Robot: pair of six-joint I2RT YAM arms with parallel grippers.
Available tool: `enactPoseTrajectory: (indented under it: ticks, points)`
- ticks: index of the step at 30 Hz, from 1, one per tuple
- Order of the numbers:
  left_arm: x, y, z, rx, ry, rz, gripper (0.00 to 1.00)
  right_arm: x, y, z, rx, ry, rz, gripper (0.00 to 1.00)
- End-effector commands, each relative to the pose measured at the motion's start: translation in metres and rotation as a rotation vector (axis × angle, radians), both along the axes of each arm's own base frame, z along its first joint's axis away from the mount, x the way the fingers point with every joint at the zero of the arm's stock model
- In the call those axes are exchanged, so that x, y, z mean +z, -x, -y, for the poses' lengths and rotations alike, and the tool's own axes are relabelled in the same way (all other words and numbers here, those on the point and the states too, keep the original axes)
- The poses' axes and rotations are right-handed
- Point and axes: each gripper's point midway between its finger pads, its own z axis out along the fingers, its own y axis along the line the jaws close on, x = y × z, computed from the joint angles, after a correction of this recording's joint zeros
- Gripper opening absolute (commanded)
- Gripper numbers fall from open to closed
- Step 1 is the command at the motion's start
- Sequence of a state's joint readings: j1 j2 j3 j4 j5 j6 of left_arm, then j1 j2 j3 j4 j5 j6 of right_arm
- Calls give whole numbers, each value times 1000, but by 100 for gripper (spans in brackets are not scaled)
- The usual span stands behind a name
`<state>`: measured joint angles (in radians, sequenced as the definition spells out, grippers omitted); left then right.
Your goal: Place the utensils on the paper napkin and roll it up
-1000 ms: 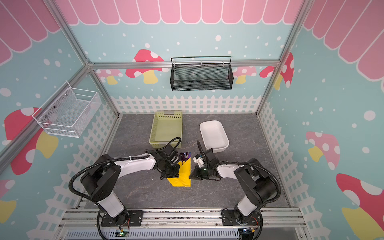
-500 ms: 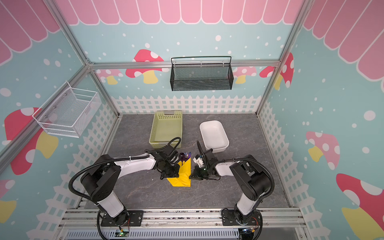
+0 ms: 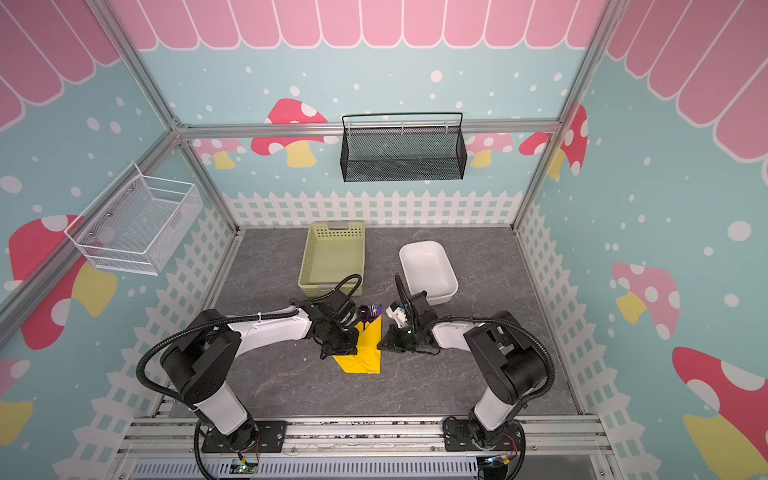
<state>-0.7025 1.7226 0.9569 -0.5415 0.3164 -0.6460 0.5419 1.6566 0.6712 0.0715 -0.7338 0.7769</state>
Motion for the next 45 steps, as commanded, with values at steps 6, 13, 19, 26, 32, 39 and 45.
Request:
enactPoseTrajectory:
  ticks: [6,13,19,26,32,39,45]
  points:
    - [-15,10,-25,12,-108,-26,1,-32,4,9,4,53,-59,0]
    - [-15,11,-27,14,-111,-29,1,-22,-4,16,-21,94,-22,0]
    - [-15,11,-26,12,-109,-28,1,6,-17,1,-1,8,34,0]
    - [-15,11,-25,10,-108,-27,1,-7,-20,-3,3,-3,3,0]
    - [-15,11,-25,7,-107,-29,1,-39,-13,15,-29,114,-44,0]
    - [-15,12,-26,6,-111,-33,1,-20,-21,11,-28,83,6,0]
    - [-15,11,-26,6,-111,-28,1,4,-36,-1,-17,18,51,0]
